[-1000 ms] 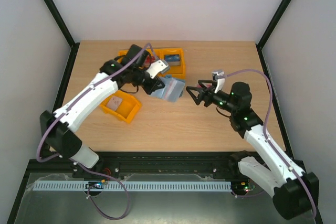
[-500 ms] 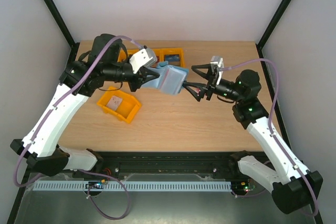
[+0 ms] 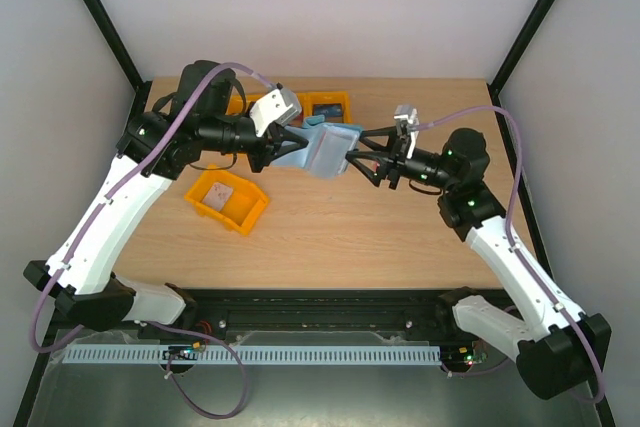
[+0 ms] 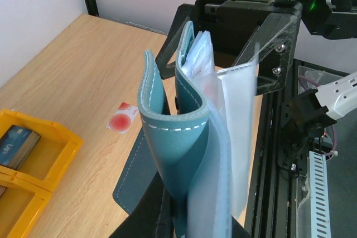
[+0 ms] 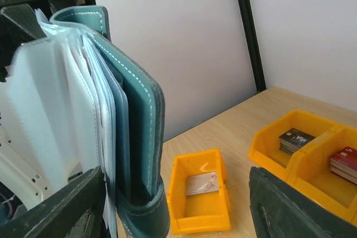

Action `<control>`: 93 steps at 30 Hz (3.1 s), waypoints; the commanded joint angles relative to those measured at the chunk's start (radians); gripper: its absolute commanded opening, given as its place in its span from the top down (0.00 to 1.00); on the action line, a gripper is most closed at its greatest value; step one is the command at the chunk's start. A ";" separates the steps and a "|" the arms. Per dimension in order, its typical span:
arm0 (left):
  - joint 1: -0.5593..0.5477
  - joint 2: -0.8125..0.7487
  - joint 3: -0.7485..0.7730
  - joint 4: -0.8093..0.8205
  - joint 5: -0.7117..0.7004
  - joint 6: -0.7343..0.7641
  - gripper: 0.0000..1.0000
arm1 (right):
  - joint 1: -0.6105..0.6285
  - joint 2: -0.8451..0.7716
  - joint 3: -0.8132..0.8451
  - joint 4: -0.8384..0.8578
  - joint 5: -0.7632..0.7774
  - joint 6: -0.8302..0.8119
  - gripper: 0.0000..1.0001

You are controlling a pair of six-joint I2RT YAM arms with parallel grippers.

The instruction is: Take the credit cards out of the card holder

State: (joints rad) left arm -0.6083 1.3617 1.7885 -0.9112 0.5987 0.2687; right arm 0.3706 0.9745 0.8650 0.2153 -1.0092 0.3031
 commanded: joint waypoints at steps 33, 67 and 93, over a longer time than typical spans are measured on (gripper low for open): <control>-0.009 0.007 -0.084 0.125 -0.391 -0.071 0.01 | 0.304 0.265 0.339 -0.295 0.751 0.138 0.98; 0.125 -0.039 -0.105 0.123 -0.404 -0.047 0.01 | 0.376 0.354 0.551 -0.439 0.738 0.211 0.98; -0.109 0.066 -0.098 0.222 -0.871 0.070 0.01 | 0.372 0.468 0.599 -0.277 0.726 0.508 0.98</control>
State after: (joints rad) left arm -0.7315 1.4082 1.6875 -0.7425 -0.1371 0.3492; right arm 0.7349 1.4513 1.4284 -0.1402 -0.2329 0.7830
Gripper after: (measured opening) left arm 0.989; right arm 0.068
